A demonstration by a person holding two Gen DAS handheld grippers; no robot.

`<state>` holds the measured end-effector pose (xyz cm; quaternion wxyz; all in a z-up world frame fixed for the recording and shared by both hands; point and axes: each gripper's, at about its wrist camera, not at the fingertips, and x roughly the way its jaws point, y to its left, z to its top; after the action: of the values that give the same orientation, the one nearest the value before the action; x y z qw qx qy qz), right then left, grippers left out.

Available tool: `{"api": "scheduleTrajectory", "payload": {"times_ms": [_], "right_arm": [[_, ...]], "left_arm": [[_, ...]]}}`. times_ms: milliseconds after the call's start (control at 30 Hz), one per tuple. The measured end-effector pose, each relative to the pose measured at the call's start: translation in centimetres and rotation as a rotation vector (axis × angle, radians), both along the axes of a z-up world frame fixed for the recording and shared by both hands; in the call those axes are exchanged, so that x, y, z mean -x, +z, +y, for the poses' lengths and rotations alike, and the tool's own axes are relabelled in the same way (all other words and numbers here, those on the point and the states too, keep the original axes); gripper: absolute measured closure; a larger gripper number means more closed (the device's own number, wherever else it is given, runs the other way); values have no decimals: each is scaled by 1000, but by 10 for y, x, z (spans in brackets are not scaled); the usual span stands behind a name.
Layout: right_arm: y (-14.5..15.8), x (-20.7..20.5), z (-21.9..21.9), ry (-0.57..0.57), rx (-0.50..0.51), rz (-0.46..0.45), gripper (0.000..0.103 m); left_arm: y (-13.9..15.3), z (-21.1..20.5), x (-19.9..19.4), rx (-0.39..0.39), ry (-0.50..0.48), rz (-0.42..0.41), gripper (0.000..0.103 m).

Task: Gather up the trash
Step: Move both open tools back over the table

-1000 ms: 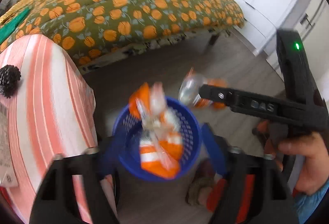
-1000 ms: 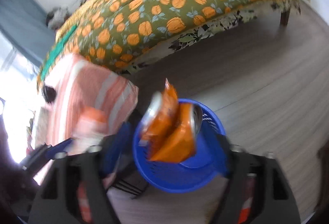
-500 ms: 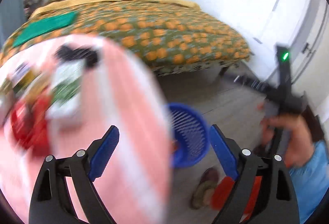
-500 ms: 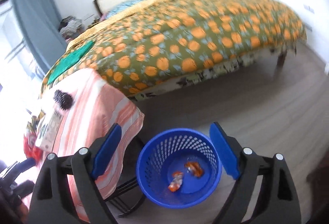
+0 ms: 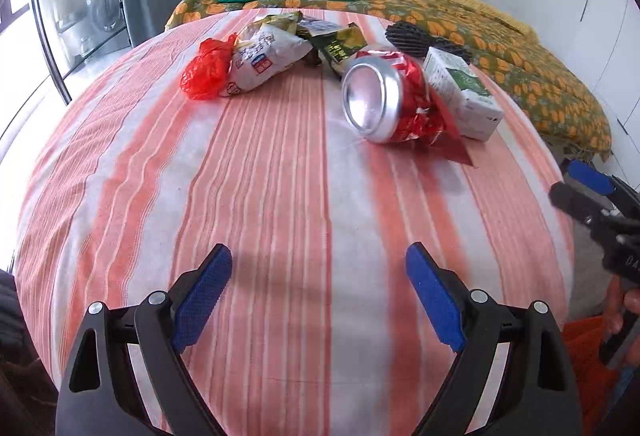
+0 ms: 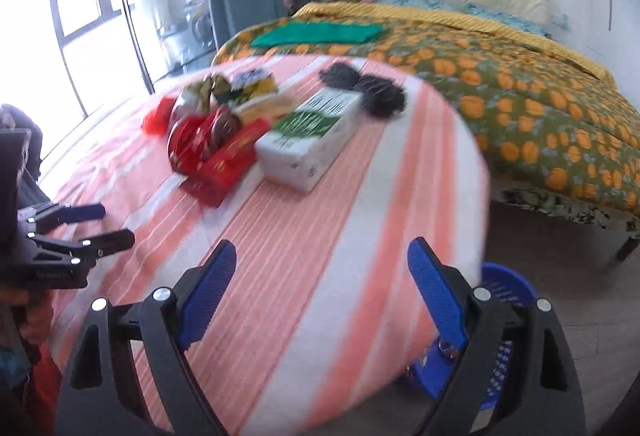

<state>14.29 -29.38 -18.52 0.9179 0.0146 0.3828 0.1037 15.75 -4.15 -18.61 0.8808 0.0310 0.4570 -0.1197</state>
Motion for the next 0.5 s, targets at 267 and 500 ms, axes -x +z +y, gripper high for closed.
{"api": "scheduleTrajectory", "payload": {"times_ms": [267, 500], "right_arm": [[-27, -10, 16, 24, 70, 85, 18], [-29, -8, 21, 27, 77, 68, 16]], "left_arm": [[-8, 2, 1, -48, -25, -37, 11], [-6, 3, 3, -35, 3, -47, 10]]}}
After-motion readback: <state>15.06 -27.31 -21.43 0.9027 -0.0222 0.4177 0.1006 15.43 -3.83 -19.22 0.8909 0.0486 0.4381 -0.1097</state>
